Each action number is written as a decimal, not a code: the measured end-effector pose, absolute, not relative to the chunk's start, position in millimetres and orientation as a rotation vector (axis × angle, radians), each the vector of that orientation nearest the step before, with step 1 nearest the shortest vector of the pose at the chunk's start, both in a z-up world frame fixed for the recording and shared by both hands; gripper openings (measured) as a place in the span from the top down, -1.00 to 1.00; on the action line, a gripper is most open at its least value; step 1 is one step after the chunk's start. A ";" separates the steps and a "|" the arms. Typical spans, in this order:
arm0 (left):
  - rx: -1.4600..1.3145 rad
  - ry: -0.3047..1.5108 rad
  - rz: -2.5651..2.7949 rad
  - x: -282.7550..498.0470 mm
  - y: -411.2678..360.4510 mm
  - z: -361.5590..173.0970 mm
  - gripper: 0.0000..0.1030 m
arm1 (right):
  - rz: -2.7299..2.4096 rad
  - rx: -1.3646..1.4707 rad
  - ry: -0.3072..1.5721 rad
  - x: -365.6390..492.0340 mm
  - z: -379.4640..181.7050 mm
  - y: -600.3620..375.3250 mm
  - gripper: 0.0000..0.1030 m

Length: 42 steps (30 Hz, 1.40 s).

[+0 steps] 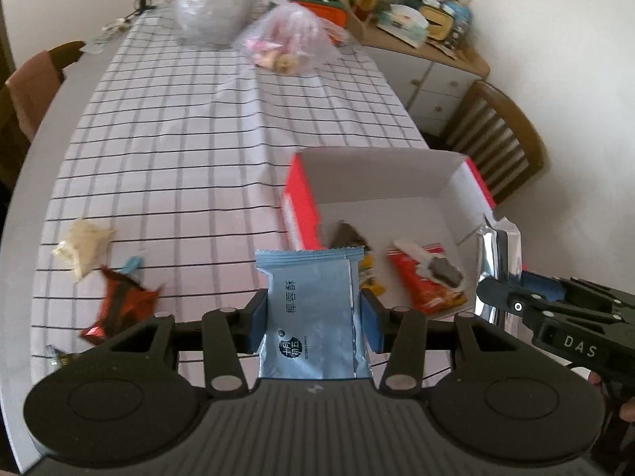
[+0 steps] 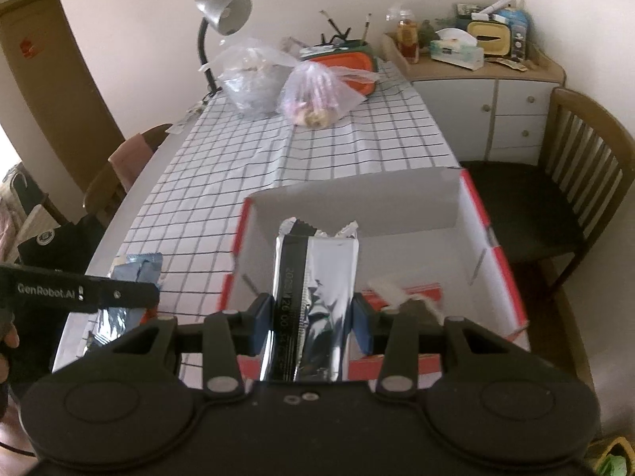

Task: Organize snacks
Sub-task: 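Carry both packets into the red box and open both tools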

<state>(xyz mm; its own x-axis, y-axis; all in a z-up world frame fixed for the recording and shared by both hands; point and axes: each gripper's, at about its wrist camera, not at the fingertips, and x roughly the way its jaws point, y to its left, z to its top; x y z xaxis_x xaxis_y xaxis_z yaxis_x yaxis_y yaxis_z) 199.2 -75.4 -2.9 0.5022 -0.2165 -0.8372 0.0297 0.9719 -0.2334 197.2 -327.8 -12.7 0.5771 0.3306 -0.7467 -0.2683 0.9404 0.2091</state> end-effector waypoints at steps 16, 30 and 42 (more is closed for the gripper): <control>-0.160 1.077 -0.111 258.2 -169.0 -26.7 0.08 | 0.356 0.080 0.921 255.5 -29.8 -381.9 0.20; -0.087 1.187 -0.003 319.5 -188.8 -81.9 0.08 | 0.373 -0.025 1.060 324.0 -83.0 -376.8 0.20; -0.076 1.259 -0.009 334.9 -199.1 -115.9 0.08 | 0.417 -0.076 1.132 341.3 -116.9 -364.4 0.21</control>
